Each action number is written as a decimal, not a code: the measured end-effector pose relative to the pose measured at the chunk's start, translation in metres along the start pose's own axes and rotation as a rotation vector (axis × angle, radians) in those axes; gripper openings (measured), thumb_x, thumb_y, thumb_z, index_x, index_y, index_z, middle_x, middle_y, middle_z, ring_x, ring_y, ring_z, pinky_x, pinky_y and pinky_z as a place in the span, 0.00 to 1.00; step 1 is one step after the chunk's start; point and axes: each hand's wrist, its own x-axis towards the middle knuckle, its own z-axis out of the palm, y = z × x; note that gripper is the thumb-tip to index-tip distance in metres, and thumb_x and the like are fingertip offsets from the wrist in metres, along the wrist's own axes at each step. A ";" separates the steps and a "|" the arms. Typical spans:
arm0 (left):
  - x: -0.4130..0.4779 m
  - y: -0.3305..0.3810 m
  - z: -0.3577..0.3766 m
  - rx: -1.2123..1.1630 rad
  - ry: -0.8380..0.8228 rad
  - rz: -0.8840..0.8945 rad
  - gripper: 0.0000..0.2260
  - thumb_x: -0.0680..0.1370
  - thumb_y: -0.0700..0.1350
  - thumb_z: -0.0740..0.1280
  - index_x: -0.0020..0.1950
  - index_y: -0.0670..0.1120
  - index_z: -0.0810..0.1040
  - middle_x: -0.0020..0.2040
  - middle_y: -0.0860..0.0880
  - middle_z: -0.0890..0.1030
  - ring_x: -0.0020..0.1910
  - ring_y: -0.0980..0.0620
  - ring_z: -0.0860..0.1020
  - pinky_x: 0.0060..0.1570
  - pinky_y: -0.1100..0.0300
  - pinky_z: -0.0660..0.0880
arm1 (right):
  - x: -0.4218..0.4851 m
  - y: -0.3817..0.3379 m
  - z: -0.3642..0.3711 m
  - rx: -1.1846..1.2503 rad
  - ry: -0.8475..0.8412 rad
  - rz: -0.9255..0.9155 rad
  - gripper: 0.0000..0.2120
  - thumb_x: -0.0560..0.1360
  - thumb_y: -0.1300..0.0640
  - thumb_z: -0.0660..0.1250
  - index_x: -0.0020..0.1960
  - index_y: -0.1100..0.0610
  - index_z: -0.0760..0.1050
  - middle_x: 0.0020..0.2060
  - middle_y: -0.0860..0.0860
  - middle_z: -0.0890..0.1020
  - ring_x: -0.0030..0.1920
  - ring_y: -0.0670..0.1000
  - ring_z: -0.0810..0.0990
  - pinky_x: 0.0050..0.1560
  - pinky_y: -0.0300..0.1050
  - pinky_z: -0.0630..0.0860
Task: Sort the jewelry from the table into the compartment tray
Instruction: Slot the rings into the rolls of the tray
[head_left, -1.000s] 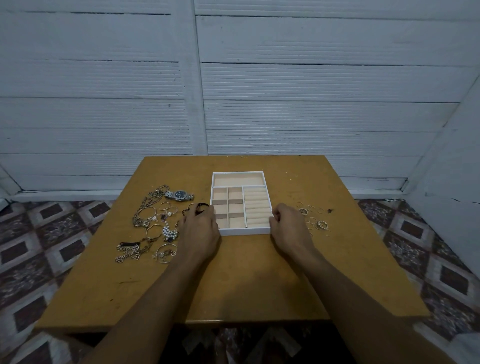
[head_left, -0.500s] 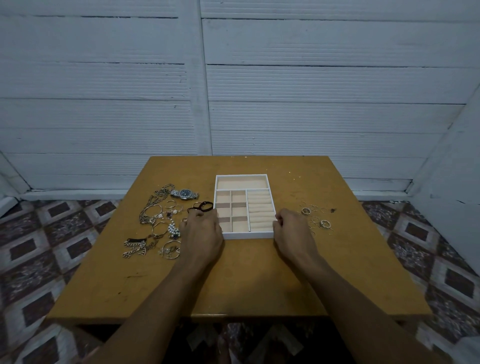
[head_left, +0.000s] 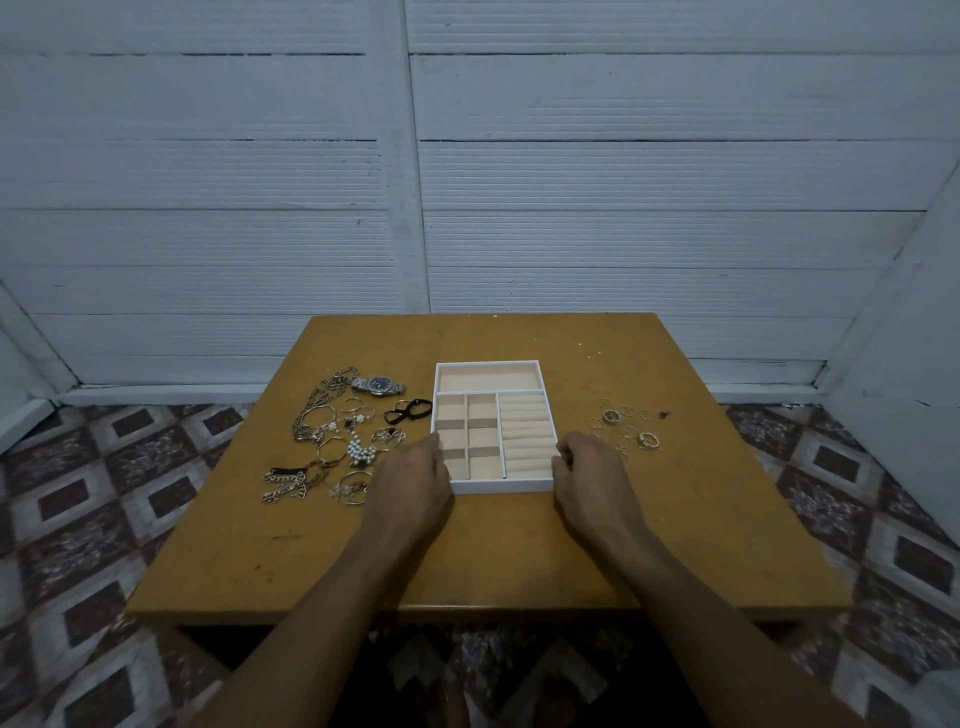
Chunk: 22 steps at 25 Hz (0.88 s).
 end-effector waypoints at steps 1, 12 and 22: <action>-0.002 0.000 -0.001 -0.003 -0.005 -0.001 0.11 0.80 0.42 0.59 0.56 0.42 0.79 0.45 0.44 0.82 0.41 0.50 0.78 0.41 0.52 0.78 | -0.003 -0.001 -0.001 0.001 0.001 -0.003 0.06 0.78 0.60 0.59 0.47 0.58 0.74 0.45 0.53 0.79 0.44 0.51 0.74 0.41 0.45 0.68; -0.023 0.000 -0.007 -0.016 -0.023 -0.001 0.12 0.80 0.42 0.59 0.59 0.40 0.78 0.46 0.44 0.82 0.39 0.50 0.79 0.39 0.52 0.79 | -0.027 -0.005 -0.006 0.017 0.004 -0.011 0.06 0.78 0.60 0.59 0.48 0.58 0.74 0.45 0.52 0.78 0.45 0.50 0.73 0.44 0.45 0.70; -0.035 0.000 -0.010 -0.041 0.009 -0.008 0.11 0.80 0.42 0.60 0.57 0.42 0.79 0.43 0.46 0.82 0.36 0.54 0.77 0.36 0.55 0.79 | -0.038 -0.001 -0.004 0.033 0.006 0.012 0.07 0.79 0.57 0.60 0.52 0.56 0.76 0.48 0.51 0.79 0.48 0.49 0.75 0.49 0.48 0.76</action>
